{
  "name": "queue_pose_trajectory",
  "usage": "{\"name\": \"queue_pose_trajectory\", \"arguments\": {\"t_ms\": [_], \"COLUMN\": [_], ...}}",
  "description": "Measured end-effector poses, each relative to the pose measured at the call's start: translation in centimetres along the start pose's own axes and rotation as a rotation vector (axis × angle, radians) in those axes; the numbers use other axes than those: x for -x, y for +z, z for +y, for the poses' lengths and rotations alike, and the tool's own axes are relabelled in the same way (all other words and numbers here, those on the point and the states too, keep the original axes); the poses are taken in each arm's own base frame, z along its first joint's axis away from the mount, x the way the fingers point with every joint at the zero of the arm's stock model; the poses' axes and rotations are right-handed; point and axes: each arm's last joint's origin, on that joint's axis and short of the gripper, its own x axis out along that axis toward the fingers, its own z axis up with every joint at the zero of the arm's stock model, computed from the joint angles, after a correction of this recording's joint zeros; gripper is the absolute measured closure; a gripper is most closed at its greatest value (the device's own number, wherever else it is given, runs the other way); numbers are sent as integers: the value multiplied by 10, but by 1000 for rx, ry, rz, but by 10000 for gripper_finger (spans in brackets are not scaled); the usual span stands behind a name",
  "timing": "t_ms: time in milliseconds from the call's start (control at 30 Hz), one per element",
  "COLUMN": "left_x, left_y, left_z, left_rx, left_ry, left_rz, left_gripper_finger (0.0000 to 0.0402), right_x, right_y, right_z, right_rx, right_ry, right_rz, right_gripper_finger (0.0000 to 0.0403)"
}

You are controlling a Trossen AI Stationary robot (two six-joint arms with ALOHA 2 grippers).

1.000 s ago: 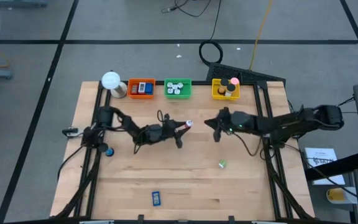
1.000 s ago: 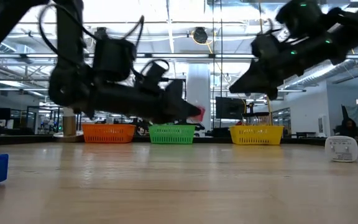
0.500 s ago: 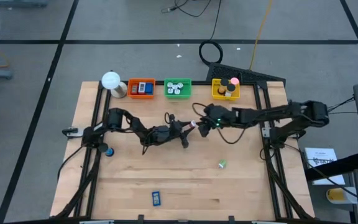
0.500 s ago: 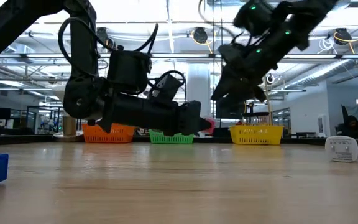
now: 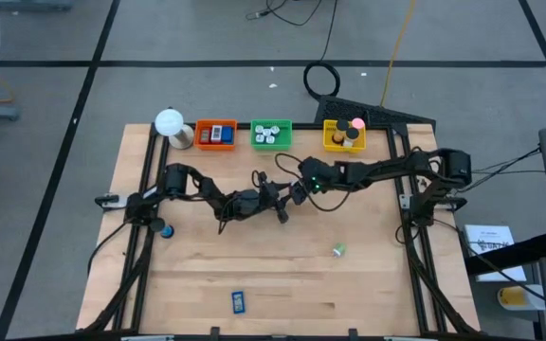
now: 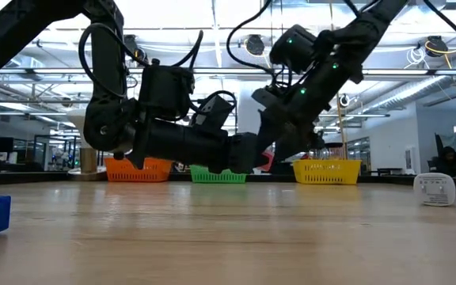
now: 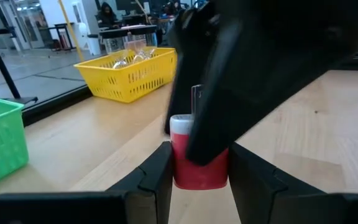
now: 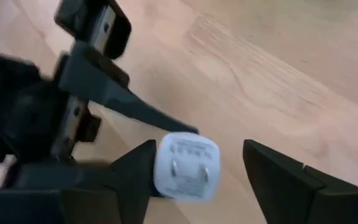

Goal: Pick & Place Office items
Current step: Put the red charger adapter into the green basket

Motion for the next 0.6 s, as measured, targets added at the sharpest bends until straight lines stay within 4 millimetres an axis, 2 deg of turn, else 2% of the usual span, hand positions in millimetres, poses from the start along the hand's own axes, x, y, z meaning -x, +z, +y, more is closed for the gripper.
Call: {"name": "queue_pose_trajectory", "arguments": {"t_ms": [167, 300, 433, 600], "left_x": [0, 0, 1, 17], "left_y": [-1, -1, 1, 2], "left_z": [0, 0, 1, 10], "left_rx": [-3, -4, 3, -12], "left_ry": [5, 8, 13, 20], "left_rz": [7, 8, 6, 43], "left_gripper_finger": [273, 249, 204, 155], "right_x": [-5, -4, -2, -2], "right_y": [0, 0, 1, 1], "right_z": [1, 1, 2, -4], "right_rx": [-3, 10, 39, 52], "right_ry": [10, 14, 17, -29], "right_rz": [-14, -18, -19, 16], "right_gripper_finger": [225, 275, 275, 275]}}
